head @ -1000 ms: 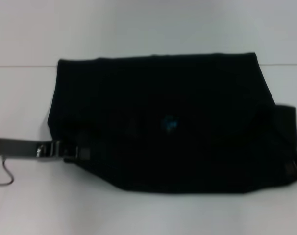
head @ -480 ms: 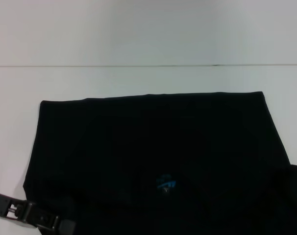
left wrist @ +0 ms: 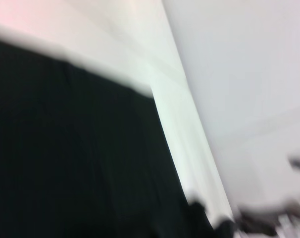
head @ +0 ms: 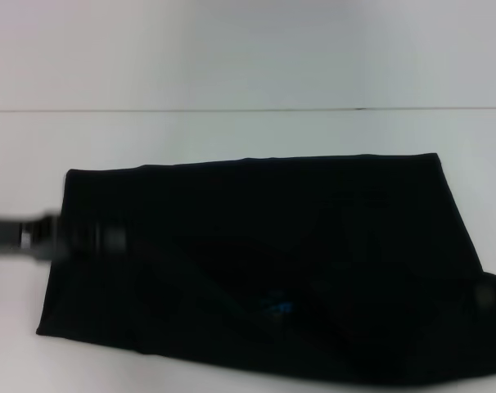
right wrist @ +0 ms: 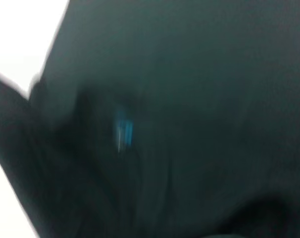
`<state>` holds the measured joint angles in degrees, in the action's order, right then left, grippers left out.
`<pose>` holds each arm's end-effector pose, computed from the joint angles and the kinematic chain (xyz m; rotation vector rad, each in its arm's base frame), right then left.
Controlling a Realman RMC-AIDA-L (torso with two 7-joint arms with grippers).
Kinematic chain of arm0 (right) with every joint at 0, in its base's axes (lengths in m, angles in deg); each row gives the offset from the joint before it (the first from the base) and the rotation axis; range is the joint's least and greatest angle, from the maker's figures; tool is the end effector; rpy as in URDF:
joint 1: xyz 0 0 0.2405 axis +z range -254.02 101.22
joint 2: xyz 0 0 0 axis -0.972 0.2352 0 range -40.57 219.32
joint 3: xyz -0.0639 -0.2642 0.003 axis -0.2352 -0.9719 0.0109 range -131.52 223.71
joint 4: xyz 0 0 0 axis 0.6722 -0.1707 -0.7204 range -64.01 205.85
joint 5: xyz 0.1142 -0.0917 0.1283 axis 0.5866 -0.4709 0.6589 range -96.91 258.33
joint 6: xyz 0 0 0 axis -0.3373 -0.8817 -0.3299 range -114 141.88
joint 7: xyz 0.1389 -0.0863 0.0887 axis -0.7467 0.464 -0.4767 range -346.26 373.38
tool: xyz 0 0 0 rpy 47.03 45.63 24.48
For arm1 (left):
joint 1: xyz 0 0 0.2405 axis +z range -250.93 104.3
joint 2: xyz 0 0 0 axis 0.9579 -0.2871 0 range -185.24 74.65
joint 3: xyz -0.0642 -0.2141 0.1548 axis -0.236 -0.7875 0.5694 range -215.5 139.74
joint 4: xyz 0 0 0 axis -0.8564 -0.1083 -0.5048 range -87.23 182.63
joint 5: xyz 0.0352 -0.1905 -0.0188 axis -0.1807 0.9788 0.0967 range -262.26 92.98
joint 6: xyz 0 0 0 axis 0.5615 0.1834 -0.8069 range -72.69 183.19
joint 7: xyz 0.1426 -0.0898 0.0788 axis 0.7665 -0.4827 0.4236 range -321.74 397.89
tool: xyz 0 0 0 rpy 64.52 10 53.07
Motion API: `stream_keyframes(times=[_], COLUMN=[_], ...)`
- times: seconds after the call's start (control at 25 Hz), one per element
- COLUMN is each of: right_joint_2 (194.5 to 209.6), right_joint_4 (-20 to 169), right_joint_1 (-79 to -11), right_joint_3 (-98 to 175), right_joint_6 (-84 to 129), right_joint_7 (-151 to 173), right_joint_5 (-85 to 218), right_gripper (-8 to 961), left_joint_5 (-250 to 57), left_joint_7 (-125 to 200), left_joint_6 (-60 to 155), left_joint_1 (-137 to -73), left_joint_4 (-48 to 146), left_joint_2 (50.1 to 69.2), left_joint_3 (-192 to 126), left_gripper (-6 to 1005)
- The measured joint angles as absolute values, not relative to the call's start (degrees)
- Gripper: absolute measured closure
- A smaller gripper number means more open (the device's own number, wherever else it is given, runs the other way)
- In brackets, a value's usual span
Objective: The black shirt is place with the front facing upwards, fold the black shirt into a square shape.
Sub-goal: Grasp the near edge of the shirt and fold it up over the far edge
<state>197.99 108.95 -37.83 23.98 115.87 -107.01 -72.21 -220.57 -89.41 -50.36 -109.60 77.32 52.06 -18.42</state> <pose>0.3111 0.3310 0.0254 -2.5468 1.6755 0.1261 -0.2741 0.3303 0.0269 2.3768 1.8478 0.6611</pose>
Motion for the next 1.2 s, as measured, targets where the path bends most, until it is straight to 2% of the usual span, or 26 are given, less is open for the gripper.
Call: stream_keyframes(times=[0.16,0.24,0.32,0.52,0.6,1.0,1.2], right_joint_2=[196.25,196.30,197.09,201.08,202.12,202.22,203.67], right_joint_4=[104.16,101.86,99.35,96.95,97.16,97.12,96.62], right_joint_1=[-38.42,-38.75,-38.82,-37.45,-36.84,-35.85,-35.03], right_joint_3=[29.32,30.28,30.66,30.52,30.60,30.49,30.31], right_joint_6=[109.19,104.90,99.77,87.94,85.08,80.36,74.71], right_joint_7=[-110.07,-110.14,-109.03,-105.95,-105.43,-105.00,-104.20], right_joint_5=[-64.03,-59.25,-54.24,-48.11,-47.31,-40.78,-40.72], right_gripper=[906,906,906,907,907,904,898], left_joint_5=[-219.59,-216.86,-214.09,-210.87,-210.85,-208.02,-207.85], left_joint_7=[-90.56,-90.62,-90.10,-87.27,-87.13,-84.21,-82.55], left_joint_6=[-41.08,-33.87,-28.23,-20.46,-19.73,-12.53,-6.56], left_joint_1=[-110.74,-110.89,-111.01,-111.81,-111.93,-113.54,-114.67], left_joint_4=[77.06,76.36,75.24,74.15,74.15,74.15,74.07], left_joint_2=[52.49,53.48,54.29,56.16,56.35,57.98,59.64], left_joint_3=[-23.83,-25.47,-25.81,-25.30,-25.25,-25.01,-24.30], left_gripper=[975,975,975,974,974,975,974])
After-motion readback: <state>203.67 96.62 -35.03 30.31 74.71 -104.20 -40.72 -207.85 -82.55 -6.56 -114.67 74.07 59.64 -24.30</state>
